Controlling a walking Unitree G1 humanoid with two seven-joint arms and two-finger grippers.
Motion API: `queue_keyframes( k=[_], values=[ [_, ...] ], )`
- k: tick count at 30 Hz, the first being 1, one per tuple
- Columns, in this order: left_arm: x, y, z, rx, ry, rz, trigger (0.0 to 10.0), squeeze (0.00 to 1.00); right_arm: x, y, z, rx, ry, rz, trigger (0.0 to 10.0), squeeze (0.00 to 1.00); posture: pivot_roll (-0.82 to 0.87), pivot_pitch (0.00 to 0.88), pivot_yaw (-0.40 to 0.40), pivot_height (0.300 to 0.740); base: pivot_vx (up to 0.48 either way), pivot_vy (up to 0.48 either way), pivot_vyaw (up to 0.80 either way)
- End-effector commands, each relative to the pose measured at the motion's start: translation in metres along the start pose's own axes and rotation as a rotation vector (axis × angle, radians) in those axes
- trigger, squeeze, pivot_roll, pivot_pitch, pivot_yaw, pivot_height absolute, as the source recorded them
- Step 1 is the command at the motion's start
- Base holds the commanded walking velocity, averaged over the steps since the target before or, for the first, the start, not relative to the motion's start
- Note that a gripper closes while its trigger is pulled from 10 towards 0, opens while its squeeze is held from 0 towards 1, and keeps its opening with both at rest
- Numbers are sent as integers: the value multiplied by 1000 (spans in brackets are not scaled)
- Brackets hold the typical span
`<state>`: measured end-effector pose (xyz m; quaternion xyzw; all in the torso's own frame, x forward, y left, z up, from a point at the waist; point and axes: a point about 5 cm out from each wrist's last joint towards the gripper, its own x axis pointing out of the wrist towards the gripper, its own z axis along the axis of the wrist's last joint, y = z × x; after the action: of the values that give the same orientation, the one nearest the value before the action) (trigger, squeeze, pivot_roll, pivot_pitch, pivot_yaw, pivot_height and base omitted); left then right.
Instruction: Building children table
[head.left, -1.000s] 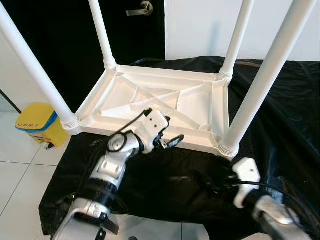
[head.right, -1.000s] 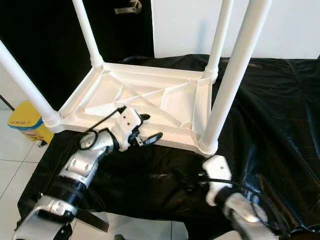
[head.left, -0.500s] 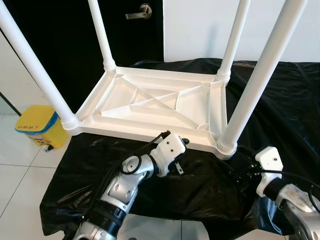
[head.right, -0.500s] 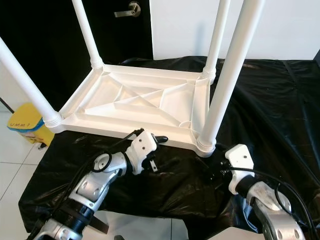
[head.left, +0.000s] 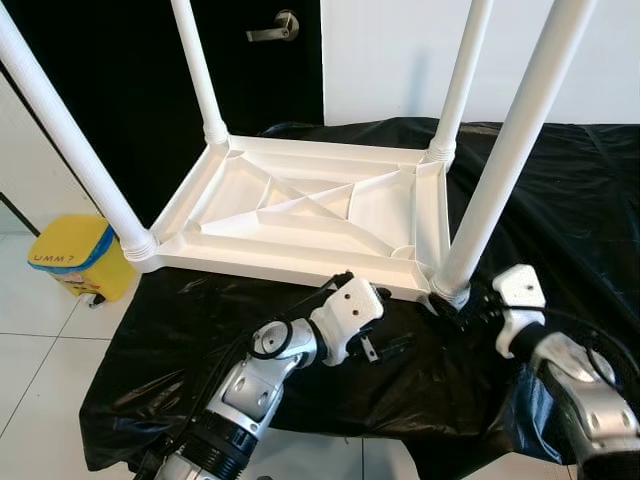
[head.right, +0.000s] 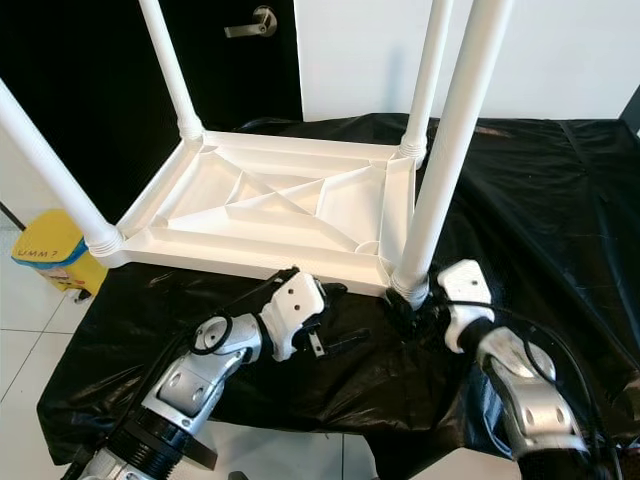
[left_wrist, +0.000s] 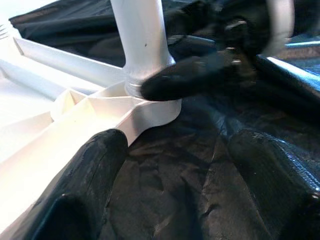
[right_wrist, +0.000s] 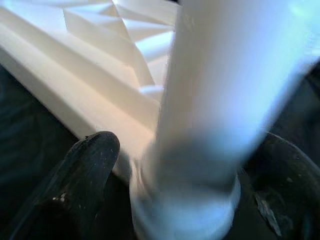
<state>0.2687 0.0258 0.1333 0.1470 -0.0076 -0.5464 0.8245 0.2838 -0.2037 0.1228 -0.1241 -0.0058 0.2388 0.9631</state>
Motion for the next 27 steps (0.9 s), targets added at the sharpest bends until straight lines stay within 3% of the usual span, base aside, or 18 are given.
queue_keyframes(
  k=[1,5,9,10,11,18,20,24,27],
  values=[
    [0,1,3,8,-1,-5,10000,0,2,1,-5,-3,14,4,10000,0,-193,46,49,740,0,0,0],
    [0,1,3,9,0,-6,10000,0,5,1,-4,-5,8,3,10000,0,-193,46,49,740,0,0,0],
    [0,0,4,8,0,-2,10000,0,18,-1,0,-13,-20,0,10000,0,-184,45,45,740,0,0,0],
    [0,0,5,7,-1,0,10000,0,20,-1,1,-14,-25,-3,2078,0,-183,45,43,740,0,0,0],
    [0,0,5,6,-1,3,10000,0,21,-1,0,-14,-26,-4,0,0,-183,45,43,740,0,0,0],
    [1,1,5,3,-1,10,10000,0,20,-2,-9,-32,9,-35,0,0,-181,50,37,740,0,0,0],
    [1,2,5,4,-1,14,10000,0,18,-3,-16,-33,48,-111,0,0,-183,52,37,740,0,0,0],
    [1,2,6,4,-2,15,10000,0,17,-2,-17,-24,48,-150,0,0,-182,52,36,740,0,0,0],
    [1,2,6,3,-1,17,10000,0,17,4,-17,22,39,-218,0,0,-184,53,38,740,0,0,0]
  ],
)
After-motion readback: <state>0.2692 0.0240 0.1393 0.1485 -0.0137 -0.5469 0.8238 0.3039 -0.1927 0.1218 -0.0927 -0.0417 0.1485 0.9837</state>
